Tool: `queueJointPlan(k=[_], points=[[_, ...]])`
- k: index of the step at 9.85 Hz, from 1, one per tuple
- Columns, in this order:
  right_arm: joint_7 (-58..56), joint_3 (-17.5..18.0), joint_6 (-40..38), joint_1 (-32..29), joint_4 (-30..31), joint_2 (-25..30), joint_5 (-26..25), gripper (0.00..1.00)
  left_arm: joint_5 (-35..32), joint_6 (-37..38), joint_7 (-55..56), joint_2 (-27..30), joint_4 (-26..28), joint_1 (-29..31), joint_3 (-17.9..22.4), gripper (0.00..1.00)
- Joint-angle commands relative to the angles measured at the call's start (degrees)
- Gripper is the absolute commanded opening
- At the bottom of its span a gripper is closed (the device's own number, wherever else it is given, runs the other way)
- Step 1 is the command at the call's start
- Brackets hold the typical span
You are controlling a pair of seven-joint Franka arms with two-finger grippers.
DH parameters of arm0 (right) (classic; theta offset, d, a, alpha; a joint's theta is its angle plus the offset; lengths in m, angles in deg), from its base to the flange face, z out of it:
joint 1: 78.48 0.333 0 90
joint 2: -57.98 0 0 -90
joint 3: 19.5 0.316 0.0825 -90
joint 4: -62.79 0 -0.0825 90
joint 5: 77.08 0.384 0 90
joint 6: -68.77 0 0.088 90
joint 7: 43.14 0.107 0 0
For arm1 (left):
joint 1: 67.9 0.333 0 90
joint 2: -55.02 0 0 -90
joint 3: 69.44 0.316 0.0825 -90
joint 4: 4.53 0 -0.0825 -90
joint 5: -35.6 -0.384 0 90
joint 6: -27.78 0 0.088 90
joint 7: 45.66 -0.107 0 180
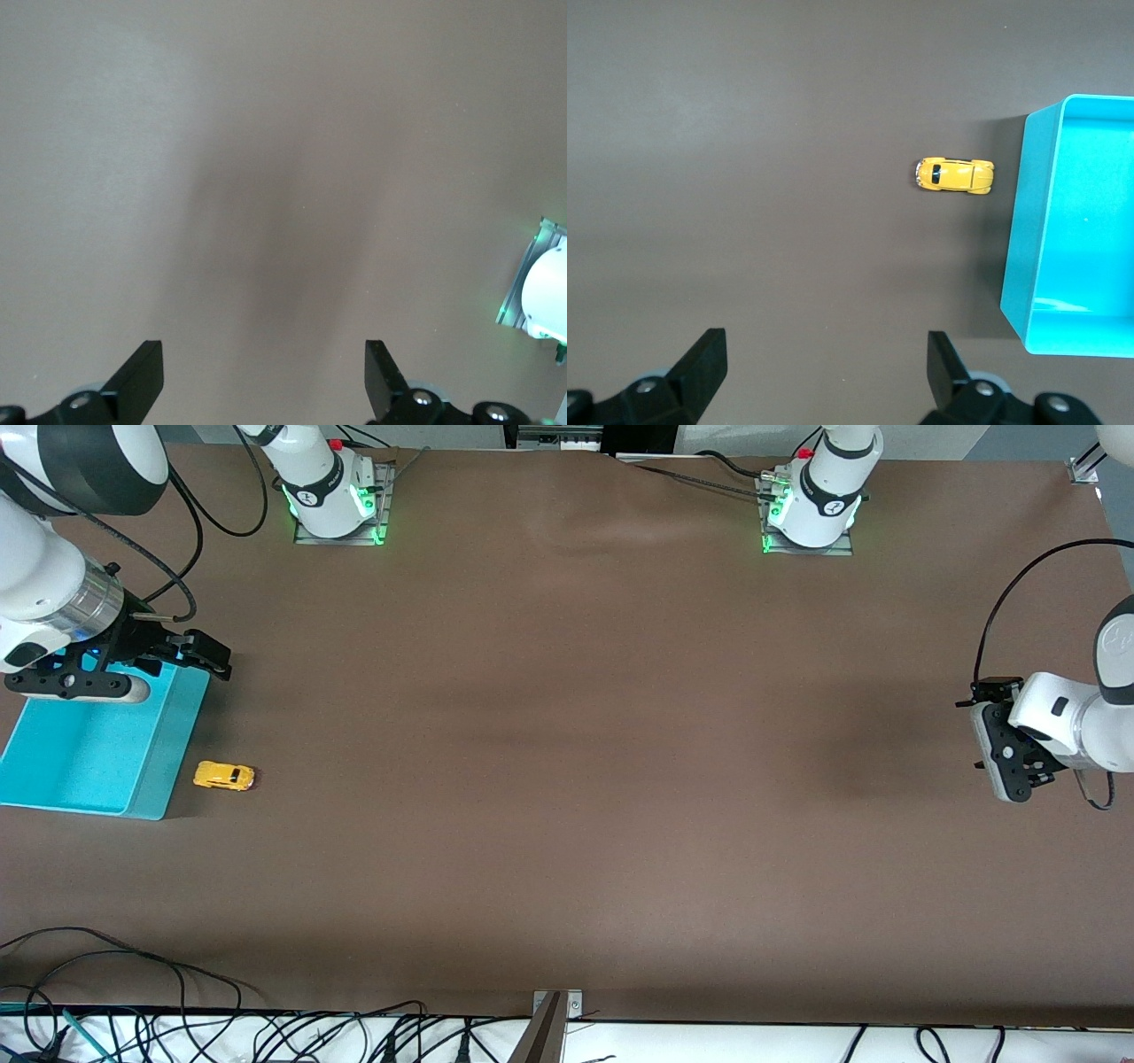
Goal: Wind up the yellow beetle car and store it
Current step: 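Lower the right gripper onto the yellow car while the left gripper withdraws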
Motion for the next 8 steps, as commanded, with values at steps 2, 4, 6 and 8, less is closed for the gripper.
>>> queueJointPlan(k=[2,4,6,8], points=[[-12.4,-0.5,-0.8,-0.6,-0.9,-3.4,-0.3,1.00,1.1,1.6,14.1,4.1,-0.9,-0.5,-2.8,1.00],[-25.5,-2.4,-0.6,-1.1,-0.9,-5.4,-0.6,1.00,1.1,4.1,28.3,5.6,-0.9,-0.5,-6.8,1.00],[-42.7,-5.2,2.5,-1.1,-0.6,-9.1,-0.7,1.00,1.1,4.6,40.5,7.0,-1.0,-0.4,-10.2,1.00],[-61.8,-7.9,8.5,-1.2,-0.4,-12.9,-0.3,1.00,1.2,4.5,48.3,7.1,-1.1,-0.5,-11.6,1.00]])
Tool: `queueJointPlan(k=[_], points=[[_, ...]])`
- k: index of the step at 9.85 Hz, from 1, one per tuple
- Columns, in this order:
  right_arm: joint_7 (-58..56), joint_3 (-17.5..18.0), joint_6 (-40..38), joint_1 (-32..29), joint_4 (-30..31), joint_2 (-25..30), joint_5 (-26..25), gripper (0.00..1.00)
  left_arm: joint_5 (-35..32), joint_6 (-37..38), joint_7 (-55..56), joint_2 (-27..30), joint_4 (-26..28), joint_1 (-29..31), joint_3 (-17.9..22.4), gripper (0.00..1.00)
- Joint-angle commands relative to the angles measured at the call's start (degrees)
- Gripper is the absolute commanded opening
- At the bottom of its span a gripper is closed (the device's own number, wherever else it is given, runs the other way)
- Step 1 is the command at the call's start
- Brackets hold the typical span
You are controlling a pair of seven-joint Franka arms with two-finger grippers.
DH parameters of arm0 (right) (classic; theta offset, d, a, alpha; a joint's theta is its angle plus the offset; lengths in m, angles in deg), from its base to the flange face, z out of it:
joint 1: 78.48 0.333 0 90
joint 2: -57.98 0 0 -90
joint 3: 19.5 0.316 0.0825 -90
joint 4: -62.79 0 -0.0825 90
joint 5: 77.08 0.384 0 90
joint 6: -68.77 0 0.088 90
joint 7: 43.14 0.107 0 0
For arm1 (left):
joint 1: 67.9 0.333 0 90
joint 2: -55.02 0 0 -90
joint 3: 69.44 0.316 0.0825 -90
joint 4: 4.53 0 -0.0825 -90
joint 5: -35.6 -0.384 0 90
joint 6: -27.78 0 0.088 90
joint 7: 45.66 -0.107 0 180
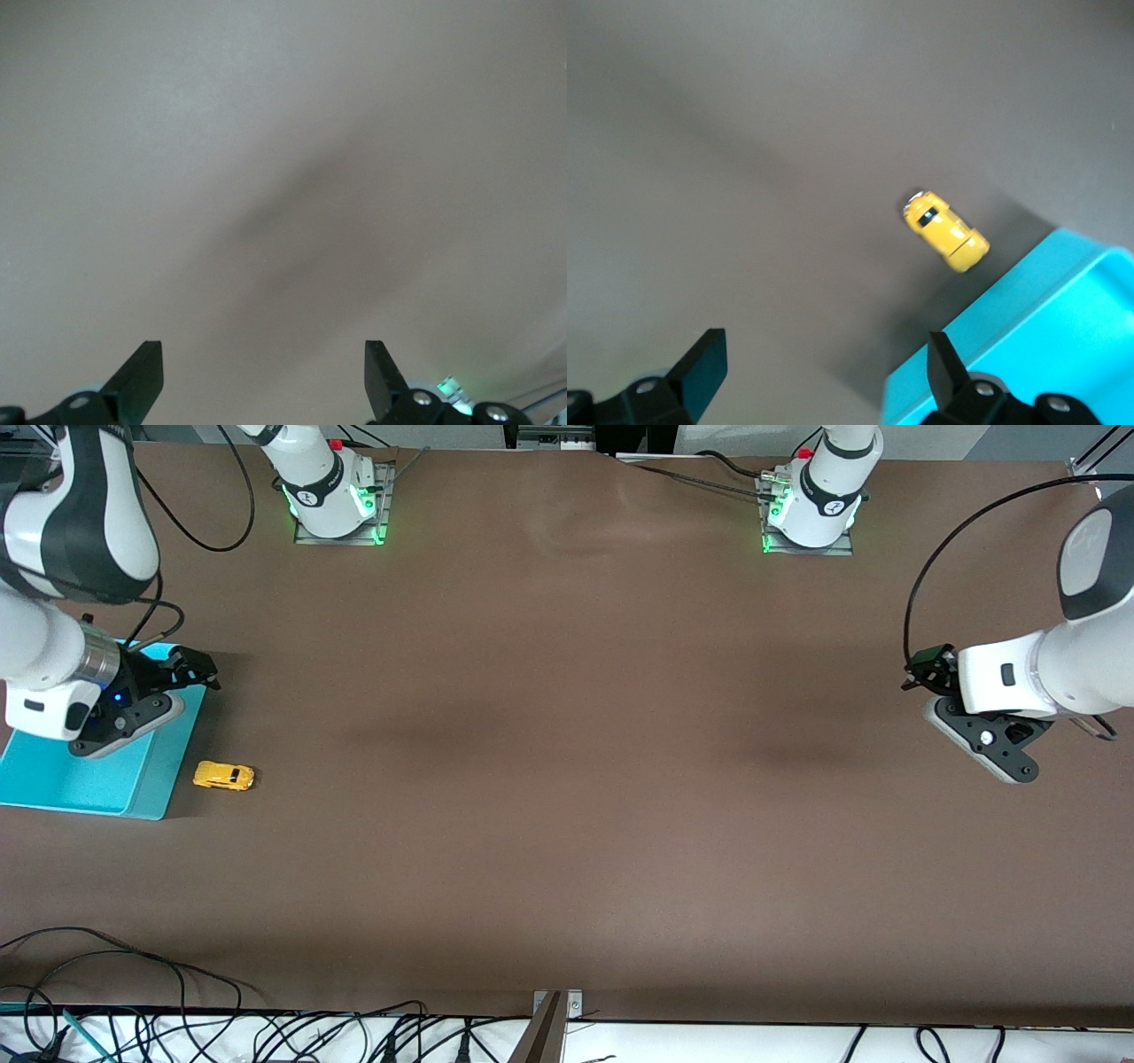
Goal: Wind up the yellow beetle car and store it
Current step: 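Lower the right gripper onto the yellow car while the left gripper withdraws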
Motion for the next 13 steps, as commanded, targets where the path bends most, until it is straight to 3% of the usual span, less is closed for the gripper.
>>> queueJointPlan(k=[1,2,3,4,5,6,7,9,10,11,13], points=[[-19.8,-2.2,6.3,-0.2,-0.6,-4.5,0.0,1.00,1.2,0.5,7.9,0.6,-0.9,0.5,-1.7,1.00],[-26.0,-2.3,9.4,-0.9,-0.3,-6.5,0.0,1.00,1.1,0.6,11.1,0.3,-2.4,-0.4,-1.5,1.00],[-30.5,-2.3,12.2,-1.7,0.4,-8.5,0.0,1.00,0.8,0.5,12.8,2.1,-2.3,-5.2,0.9,1.00],[-34.3,-2.4,15.4,-2.4,1.3,-10.4,-0.1,1.00,4.1,0.4,13.7,3.1,-2.0,-11.6,9.6,1.00],[-36.6,-2.5,17.3,-2.5,2.3,-11.9,-0.1,1.00,13.1,0.5,13.9,5.0,-1.3,-15.8,18.3,1.00],[-37.3,-2.7,19.4,-2.5,3.1,-12.9,-0.6,1.00,15.7,-0.1,13.6,7.6,1.4,-19.4,25.2,1.00],[-39.4,-3.4,21.7,-2.6,3.3,-14.7,-0.6,1.00,14.8,-5.2,13.9,10.7,5.9,-20.2,26.2,1.00],[-41.3,-3.4,24.6,-3.2,3.4,-17.5,-0.6,1.00,8.9,-20.3,14.3,20.4,20.3,-21.5,26.4,1.00],[-42.2,-3.4,24.9,-3.9,3.5,-18.5,-0.6,1.00,8.5,-22.4,15.3,22.7,23.1,-22.5,27.5,1.00],[-43.4,-3.4,26.2,-4.3,3.5,-19.0,-0.6,1.00,8.4,-22.2,18.5,22.8,23.0,-25.7,30.9,1.00],[-44.7,-3.4,27.3,-4.4,3.7,-19.8,-0.5,1.00,8.2,-16.3,19.0,22.5,20.6,-26.0,31.4,1.00]])
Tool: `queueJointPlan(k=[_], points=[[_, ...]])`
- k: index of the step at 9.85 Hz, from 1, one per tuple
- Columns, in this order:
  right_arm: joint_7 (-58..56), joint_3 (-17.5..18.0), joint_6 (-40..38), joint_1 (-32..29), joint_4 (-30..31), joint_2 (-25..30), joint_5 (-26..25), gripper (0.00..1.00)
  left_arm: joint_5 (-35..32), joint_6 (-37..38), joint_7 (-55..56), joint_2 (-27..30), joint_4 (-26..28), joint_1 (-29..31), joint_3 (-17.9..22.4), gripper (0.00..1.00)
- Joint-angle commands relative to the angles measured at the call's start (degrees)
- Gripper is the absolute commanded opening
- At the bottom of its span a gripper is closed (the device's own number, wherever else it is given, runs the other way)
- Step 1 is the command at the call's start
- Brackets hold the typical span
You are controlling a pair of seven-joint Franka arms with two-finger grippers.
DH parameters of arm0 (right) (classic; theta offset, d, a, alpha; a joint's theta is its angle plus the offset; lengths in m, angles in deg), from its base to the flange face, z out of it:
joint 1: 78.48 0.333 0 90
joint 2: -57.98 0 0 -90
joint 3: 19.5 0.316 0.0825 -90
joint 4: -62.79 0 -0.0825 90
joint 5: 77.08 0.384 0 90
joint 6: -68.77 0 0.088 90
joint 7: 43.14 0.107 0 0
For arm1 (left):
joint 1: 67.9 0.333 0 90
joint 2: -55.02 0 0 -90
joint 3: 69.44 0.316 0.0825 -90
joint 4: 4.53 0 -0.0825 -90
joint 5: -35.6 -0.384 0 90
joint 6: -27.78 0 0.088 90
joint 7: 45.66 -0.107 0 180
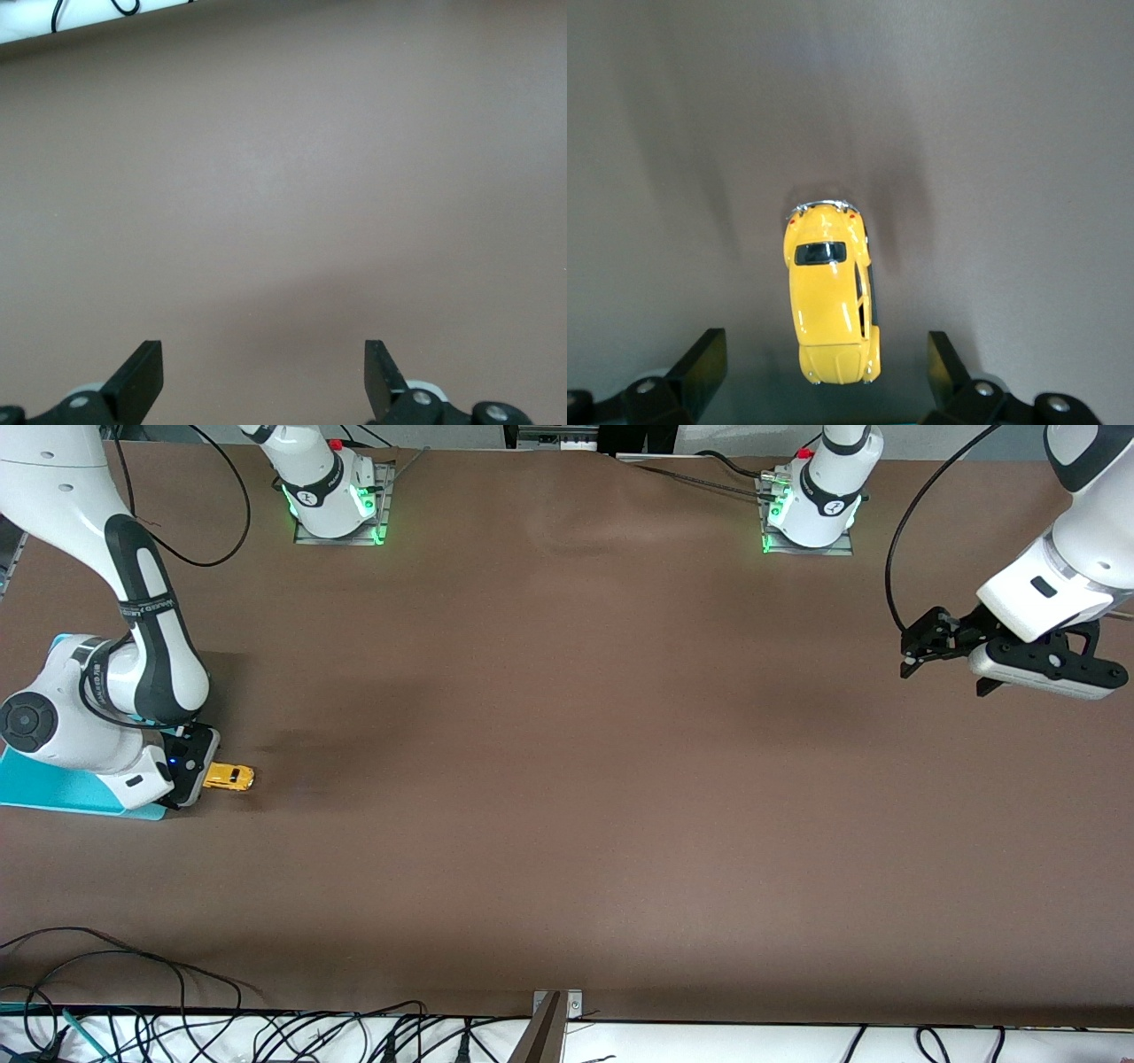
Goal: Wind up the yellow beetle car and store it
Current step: 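Lift the yellow car with the right gripper and carry it over the box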
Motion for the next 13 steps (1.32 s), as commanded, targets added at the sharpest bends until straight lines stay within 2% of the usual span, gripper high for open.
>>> queueJointPlan(k=[1,3,6,7,10,13], points=[[-2.3,0.2,3.6,-0.8,1.6,-0.4,-0.5,1.00,-1.3,6.6,1.5,-0.1,-2.5,-1.0,1.2,1.00],[-2.2,0.2,4.7,-0.8,2.4,-0.4,-0.2,0.86,-1.1,10.4,1.5,-2.3,-6.2,-0.8,1.2,1.00],[-1.3,0.2,4.8,-0.9,3.1,-1.2,0.3,0.86,0.9,10.3,1.1,-2.4,-5.4,2.0,-0.3,1.00],[-1.3,0.2,4.8,-1.1,3.1,-1.5,0.3,0.72,0.4,10.1,1.1,-2.5,-5.5,1.9,-0.3,1.00],[-1.2,0.3,4.8,-1.2,3.2,-1.5,1.0,0.01,0.2,10.2,1.0,-3.3,-6.4,1.5,-0.3,1.00],[-1.2,0.8,3.3,-1.1,2.9,1.7,2.3,0.00,0.3,10.5,0.9,-3.1,-6.6,1.5,-0.3,1.00]])
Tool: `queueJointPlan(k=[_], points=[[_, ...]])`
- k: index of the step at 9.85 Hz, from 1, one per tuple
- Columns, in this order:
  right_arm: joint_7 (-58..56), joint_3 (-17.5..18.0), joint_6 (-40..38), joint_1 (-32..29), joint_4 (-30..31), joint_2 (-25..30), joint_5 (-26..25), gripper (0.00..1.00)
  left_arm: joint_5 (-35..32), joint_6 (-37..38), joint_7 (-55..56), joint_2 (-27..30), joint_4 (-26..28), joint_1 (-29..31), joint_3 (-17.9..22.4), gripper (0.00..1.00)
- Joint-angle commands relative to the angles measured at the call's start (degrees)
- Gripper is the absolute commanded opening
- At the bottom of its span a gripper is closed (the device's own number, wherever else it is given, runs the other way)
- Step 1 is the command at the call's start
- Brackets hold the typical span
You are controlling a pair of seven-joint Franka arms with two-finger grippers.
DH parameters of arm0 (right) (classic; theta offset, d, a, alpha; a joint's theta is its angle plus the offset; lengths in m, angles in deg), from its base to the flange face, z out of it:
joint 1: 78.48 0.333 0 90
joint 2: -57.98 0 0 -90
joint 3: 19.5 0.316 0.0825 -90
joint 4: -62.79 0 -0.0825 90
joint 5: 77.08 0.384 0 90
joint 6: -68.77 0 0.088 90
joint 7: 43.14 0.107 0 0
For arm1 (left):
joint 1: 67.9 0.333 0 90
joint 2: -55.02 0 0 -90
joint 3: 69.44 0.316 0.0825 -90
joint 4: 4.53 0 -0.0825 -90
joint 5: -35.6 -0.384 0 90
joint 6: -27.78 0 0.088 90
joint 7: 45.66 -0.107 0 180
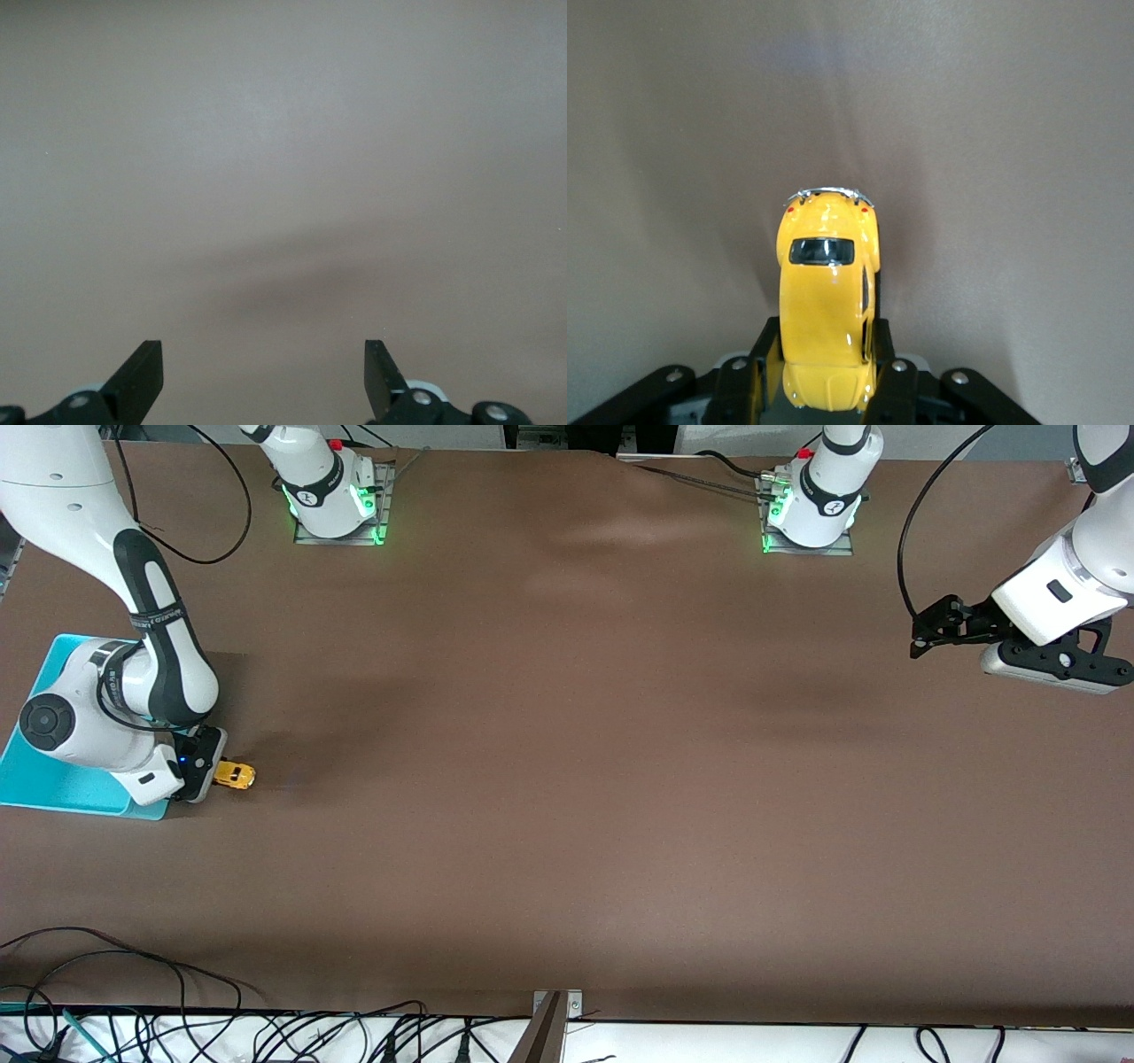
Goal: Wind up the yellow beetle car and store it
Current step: 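Lift the yellow car with the right gripper and carry it over the box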
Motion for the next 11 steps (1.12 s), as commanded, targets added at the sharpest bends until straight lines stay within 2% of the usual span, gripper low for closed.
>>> queueJointPlan(k=[1,4,6,9,11], points=[[-0.2,1.6,-2.7,-0.2,0.5,5.4,1.3,0.00,0.1,1.3,0.2,-0.7,-1.9,0.3,-0.4,1.00],[-0.3,1.4,-13.7,-0.3,-3.0,10.3,1.3,0.00,0.1,1.3,0.2,-0.7,-1.9,0.3,-0.3,1.00],[-1.2,-1.7,-18.3,-0.4,-4.3,12.5,1.2,0.00,0.3,1.3,0.2,-0.7,-1.9,0.3,-0.4,1.00],[-8.4,-9.1,-18.6,-0.5,-3.9,13.2,1.4,0.00,0.3,1.3,0.2,-0.7,-1.9,0.2,-0.4,1.00],[-12.3,-10.5,-16.0,-3.6,-2.6,11.7,2.9,0.00,0.3,1.3,0.2,-0.7,-1.9,0.2,-0.4,1.00]])
